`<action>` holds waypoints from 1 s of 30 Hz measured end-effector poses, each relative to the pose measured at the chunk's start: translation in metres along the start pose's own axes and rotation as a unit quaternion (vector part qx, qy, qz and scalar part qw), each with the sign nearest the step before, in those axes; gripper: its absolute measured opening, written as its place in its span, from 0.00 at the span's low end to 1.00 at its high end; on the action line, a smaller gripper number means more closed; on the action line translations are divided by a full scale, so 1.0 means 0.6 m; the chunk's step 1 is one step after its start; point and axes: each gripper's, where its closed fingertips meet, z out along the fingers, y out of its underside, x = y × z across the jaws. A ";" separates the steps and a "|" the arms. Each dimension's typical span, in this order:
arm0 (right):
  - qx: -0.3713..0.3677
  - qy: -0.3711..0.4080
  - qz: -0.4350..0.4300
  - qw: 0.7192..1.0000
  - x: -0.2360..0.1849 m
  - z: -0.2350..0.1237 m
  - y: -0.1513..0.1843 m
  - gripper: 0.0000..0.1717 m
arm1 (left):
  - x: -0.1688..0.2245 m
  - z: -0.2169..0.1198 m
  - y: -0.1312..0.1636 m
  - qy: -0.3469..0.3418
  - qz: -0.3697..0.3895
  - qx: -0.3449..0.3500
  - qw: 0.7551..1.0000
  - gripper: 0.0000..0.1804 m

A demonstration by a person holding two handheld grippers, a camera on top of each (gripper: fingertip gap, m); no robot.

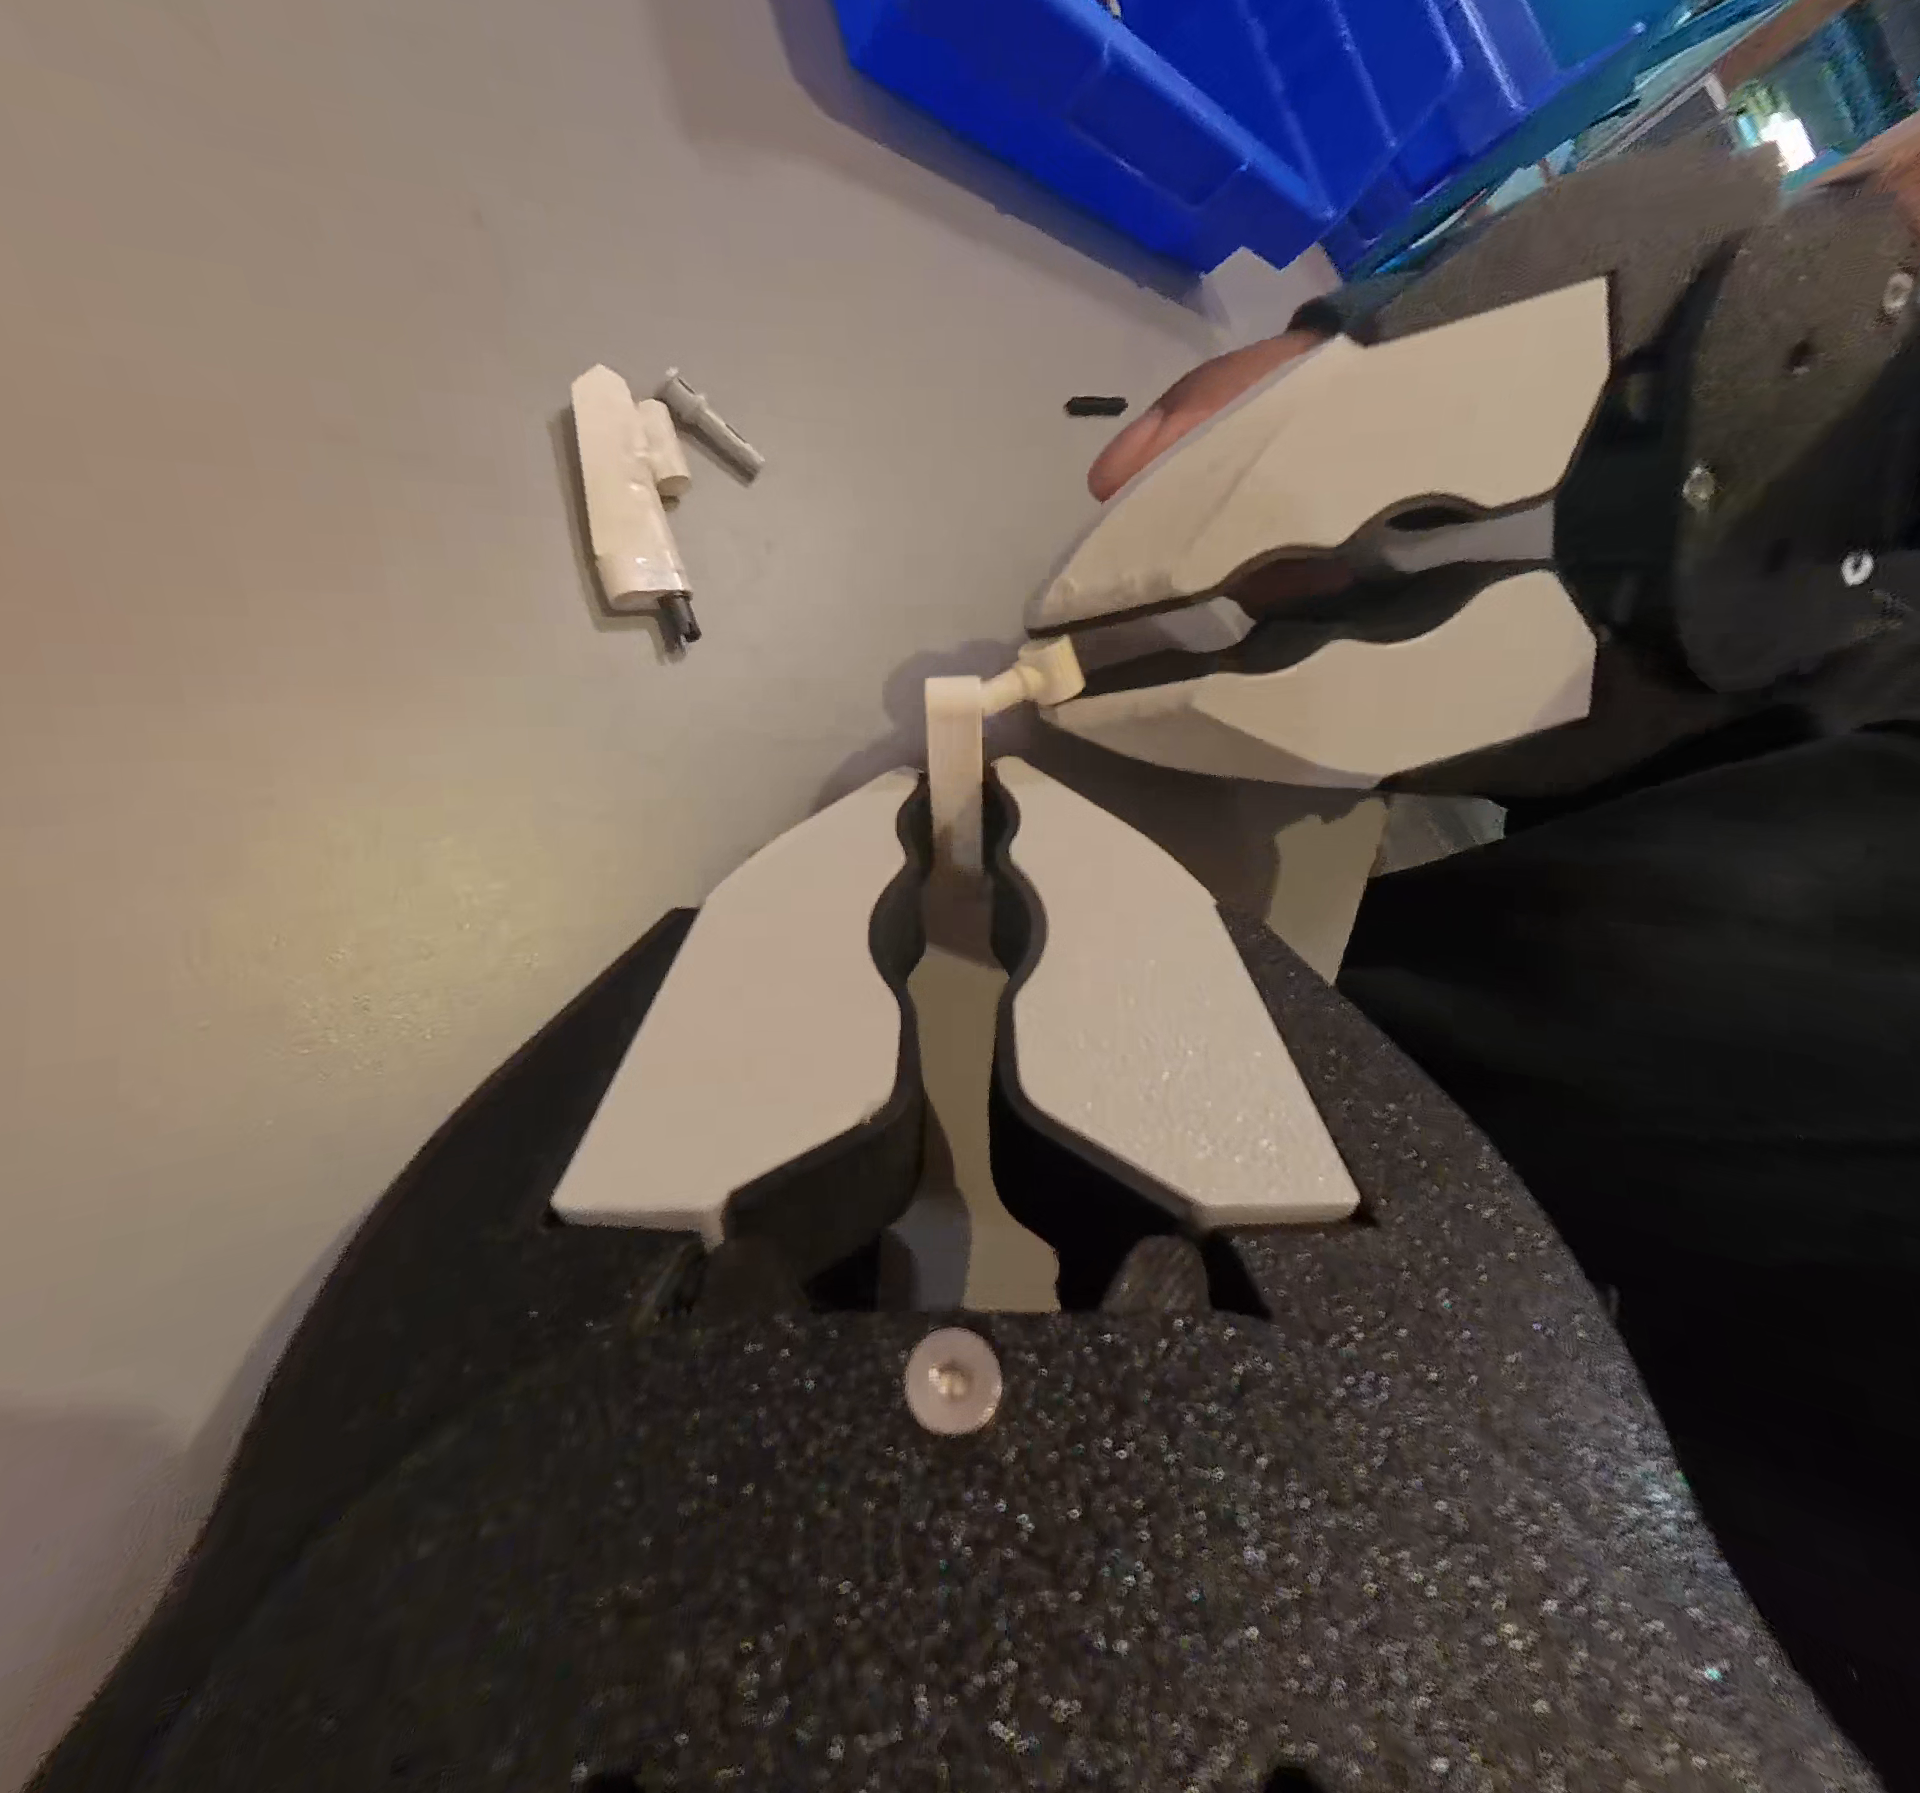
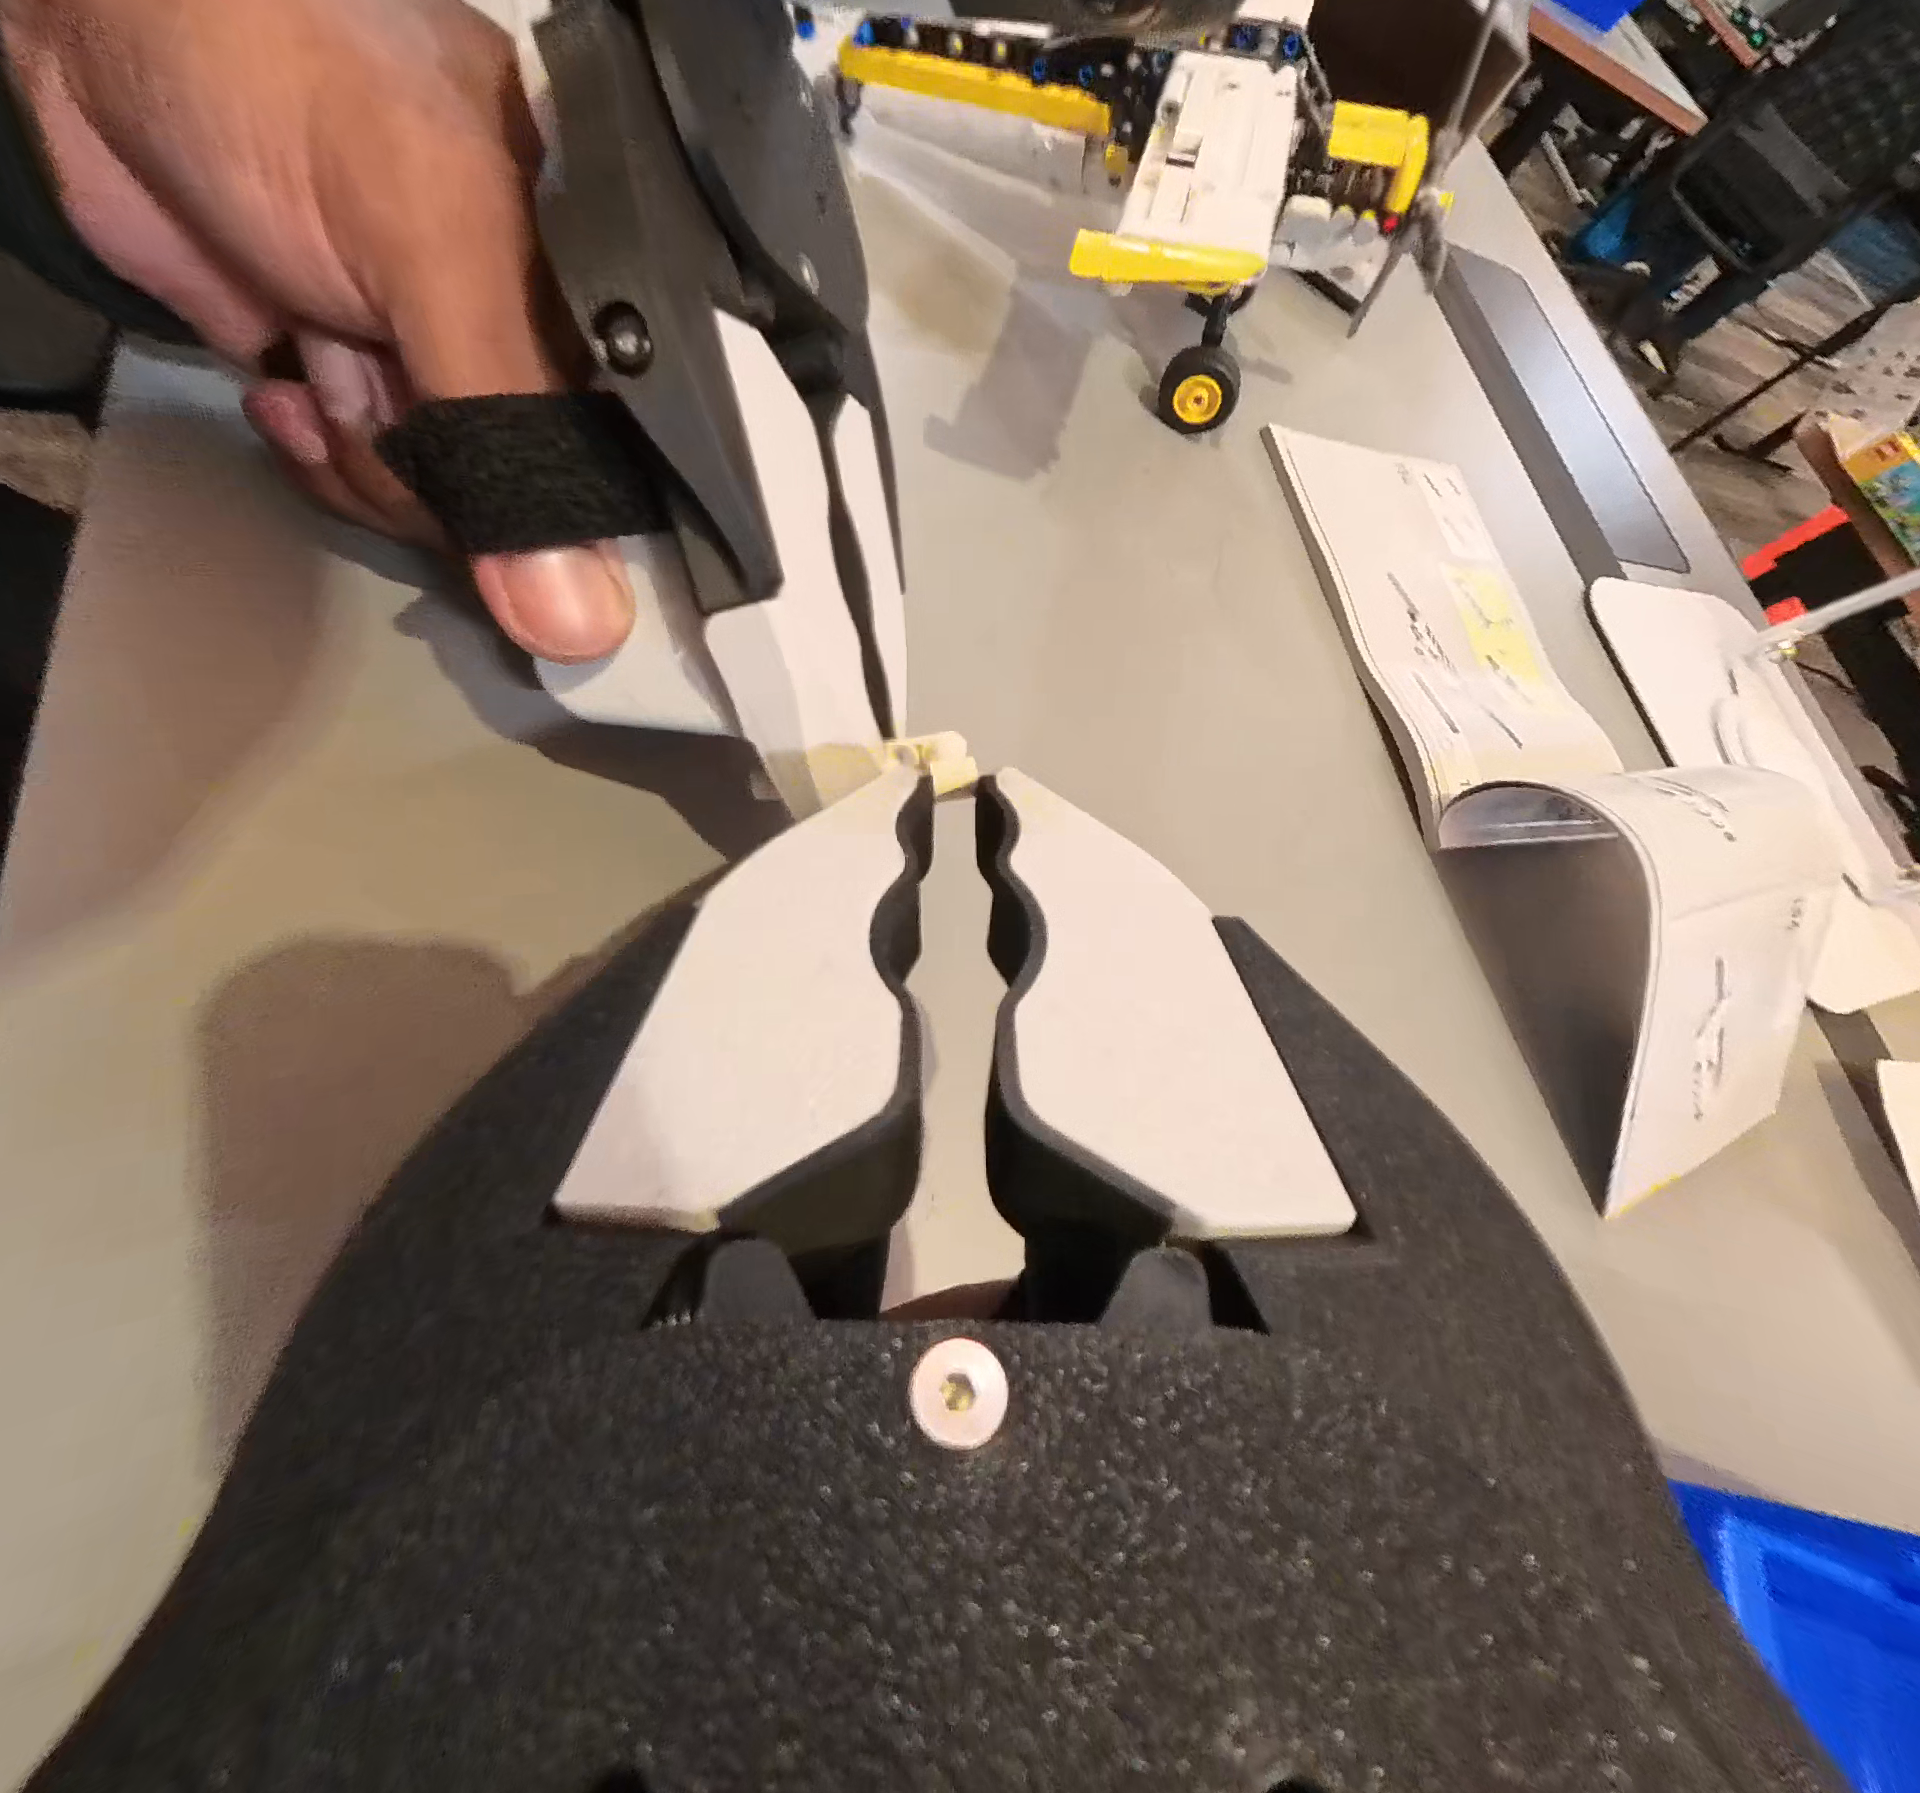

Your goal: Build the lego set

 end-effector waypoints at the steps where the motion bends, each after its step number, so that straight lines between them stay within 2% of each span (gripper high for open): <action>1: -0.007 0.006 -0.006 1.000 -0.001 0.002 0.003 0.04 | -0.003 0.002 0.001 -0.011 0.005 -0.003 1.000 0.04; 9: -0.037 0.061 -0.068 0.995 -0.002 0.007 0.013 0.04 | -0.016 0.008 0.004 -0.067 0.042 -0.013 0.997 0.05; 14: -0.053 0.116 -0.149 0.981 -0.003 0.007 0.013 0.04 | -0.019 0.008 0.003 -0.079 0.051 -0.012 0.995 0.05; 17: -0.057 0.137 -0.161 0.976 -0.001 0.007 0.013 0.04 | -0.020 0.008 0.003 -0.085 0.058 -0.009 0.995 0.05; 30: -0.041 0.170 -0.004 0.985 0.004 0.011 0.014 0.04 | -0.030 0.005 -0.005 -0.148 0.099 0.014 0.984 0.05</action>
